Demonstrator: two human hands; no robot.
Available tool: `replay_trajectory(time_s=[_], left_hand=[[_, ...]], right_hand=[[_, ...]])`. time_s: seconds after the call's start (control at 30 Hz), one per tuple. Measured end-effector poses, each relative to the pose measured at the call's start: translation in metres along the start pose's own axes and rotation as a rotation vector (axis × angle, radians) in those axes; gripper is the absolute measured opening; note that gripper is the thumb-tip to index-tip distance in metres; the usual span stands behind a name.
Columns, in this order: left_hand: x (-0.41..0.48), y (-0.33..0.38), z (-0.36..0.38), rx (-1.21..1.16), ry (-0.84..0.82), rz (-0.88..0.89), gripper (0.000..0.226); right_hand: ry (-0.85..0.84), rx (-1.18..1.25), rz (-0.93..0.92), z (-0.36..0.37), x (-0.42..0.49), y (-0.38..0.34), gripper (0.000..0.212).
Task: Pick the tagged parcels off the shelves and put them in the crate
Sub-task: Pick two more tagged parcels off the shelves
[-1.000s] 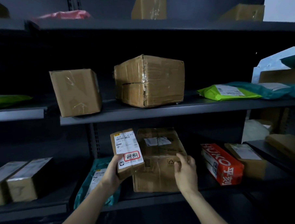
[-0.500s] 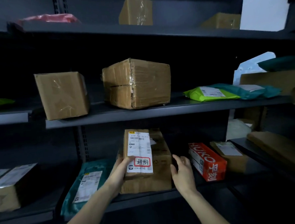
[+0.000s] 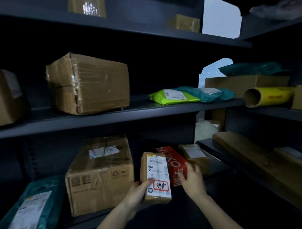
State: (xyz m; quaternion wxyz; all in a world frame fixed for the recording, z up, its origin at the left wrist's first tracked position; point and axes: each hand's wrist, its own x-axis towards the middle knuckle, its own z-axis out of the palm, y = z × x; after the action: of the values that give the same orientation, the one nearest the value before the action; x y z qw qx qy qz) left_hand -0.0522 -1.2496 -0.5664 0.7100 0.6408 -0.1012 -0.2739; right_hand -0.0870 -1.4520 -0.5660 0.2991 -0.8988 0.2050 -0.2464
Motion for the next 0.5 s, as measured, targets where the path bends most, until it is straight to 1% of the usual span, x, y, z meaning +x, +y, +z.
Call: replay_trajectory(time_s=[0.13,0.23,0.3,0.37,0.43,0.5], left_hand=[[0.019,-0.009,0.001,-0.072,0.090,-0.017,0.027],[0.030,-0.015,0.001,-0.081,0.115,-0.026,0.028],[0.036,-0.018,0.000,-0.071,0.140,-0.037,0.030],[0.041,-0.020,0.000,-0.078,0.165,-0.051,0.031],[0.048,-0.021,0.001,-0.110,0.195,-0.052,0.033],[0.055,-0.021,0.005,-0.133,0.255,-0.046,0.038]], right_hand=[[-0.047,-0.047,0.017,0.010,0.025,0.002,0.059],[-0.091,-0.158,0.056,0.019,0.039,0.001,0.067],[-0.125,-0.182,0.070,0.024,0.044,0.002,0.068],[-0.133,-0.131,0.081,0.027,0.045,0.006,0.061],[-0.105,-0.016,0.107,0.028,0.045,0.015,0.055],[-0.079,0.219,0.191,0.025,0.045,0.024,0.051]])
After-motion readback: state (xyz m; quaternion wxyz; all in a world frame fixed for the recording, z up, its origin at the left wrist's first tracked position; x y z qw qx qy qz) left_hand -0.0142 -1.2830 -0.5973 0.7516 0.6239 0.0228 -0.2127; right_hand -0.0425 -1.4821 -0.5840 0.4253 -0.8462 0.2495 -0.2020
